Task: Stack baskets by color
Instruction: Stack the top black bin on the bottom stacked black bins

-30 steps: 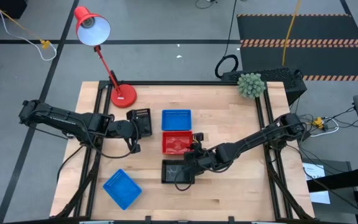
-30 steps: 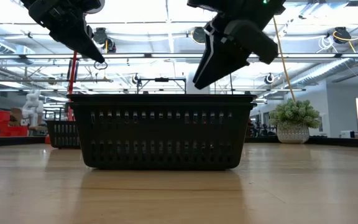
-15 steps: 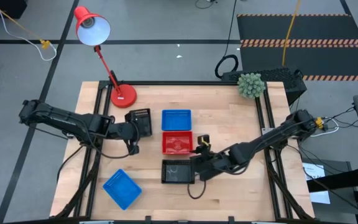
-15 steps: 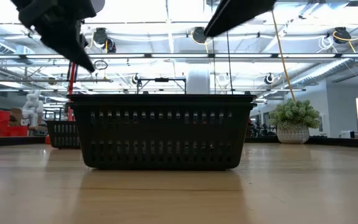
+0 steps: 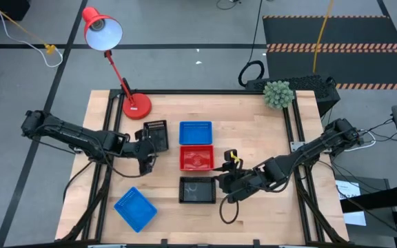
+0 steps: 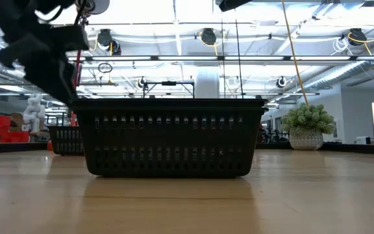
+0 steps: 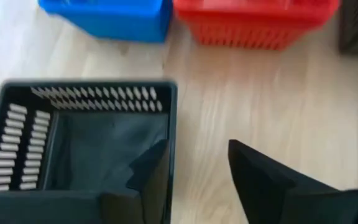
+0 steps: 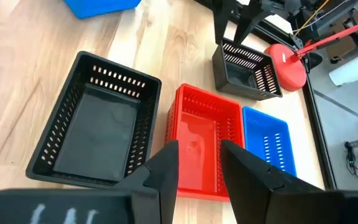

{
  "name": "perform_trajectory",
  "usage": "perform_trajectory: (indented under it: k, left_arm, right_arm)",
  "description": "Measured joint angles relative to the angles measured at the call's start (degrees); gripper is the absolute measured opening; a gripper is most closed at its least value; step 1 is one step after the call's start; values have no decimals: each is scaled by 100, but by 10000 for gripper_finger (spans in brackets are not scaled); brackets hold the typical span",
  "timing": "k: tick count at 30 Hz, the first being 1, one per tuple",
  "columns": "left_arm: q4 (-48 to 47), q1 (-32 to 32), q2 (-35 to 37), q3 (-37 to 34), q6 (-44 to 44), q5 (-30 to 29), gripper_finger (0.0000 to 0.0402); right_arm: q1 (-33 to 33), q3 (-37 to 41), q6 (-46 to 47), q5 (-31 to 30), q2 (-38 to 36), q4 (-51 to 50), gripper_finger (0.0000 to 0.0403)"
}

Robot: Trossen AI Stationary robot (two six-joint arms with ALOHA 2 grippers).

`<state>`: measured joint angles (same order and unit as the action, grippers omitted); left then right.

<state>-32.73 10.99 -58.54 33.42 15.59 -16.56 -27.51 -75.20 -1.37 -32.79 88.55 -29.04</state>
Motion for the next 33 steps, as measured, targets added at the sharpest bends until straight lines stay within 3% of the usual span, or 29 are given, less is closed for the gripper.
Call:
perform_trajectory:
  k: [8, 18, 33]
  left_arm:
    - [309, -3, 0, -541, -181, -288, 188]
    - [302, -3, 0, -640, -345, -391, 187]
    - [133, -3, 0, -702, -388, -319, 76]
  right_arm:
    - [13, 0, -207, -9, 4, 25, 114]
    - [13, 0, -279, -10, 4, 116, 114]
    - [13, 0, -279, -10, 4, 116, 114]
